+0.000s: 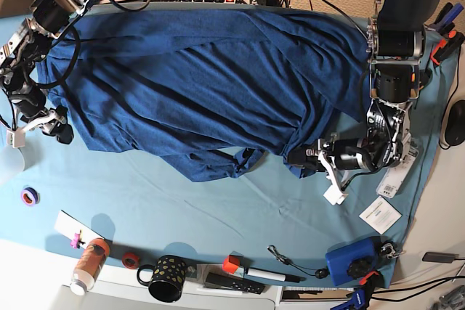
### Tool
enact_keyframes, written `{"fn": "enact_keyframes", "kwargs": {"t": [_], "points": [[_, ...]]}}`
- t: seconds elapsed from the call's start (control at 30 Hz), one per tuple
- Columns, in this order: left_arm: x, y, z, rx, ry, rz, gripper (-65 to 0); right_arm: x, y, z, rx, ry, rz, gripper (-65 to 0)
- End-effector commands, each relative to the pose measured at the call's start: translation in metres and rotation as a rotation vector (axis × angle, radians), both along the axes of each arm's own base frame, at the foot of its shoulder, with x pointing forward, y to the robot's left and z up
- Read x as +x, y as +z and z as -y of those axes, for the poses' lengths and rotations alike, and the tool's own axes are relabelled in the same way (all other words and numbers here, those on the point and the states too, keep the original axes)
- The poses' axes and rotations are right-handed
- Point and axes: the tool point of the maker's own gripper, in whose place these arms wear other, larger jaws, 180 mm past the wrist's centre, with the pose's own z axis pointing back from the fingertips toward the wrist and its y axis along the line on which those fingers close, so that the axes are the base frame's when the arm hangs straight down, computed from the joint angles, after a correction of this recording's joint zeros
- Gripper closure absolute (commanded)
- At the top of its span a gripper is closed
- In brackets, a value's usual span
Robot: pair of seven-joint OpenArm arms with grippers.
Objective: Layout the t-shirt on the table in an organized manner, then fold the t-shirt properly
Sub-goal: 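Grasp the shirt corner with the right gripper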
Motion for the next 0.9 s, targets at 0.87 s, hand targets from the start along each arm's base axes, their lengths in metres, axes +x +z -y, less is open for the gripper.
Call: {"fn": "enact_keyframes", "kwargs": {"t": [0.87], "points": [[0.017, 0.022, -0.002, -0.018, 0.013, 0.064, 0.0, 0.029, -0.075, -0.088, 0.031, 0.342, -0.385, -34.9]]}}
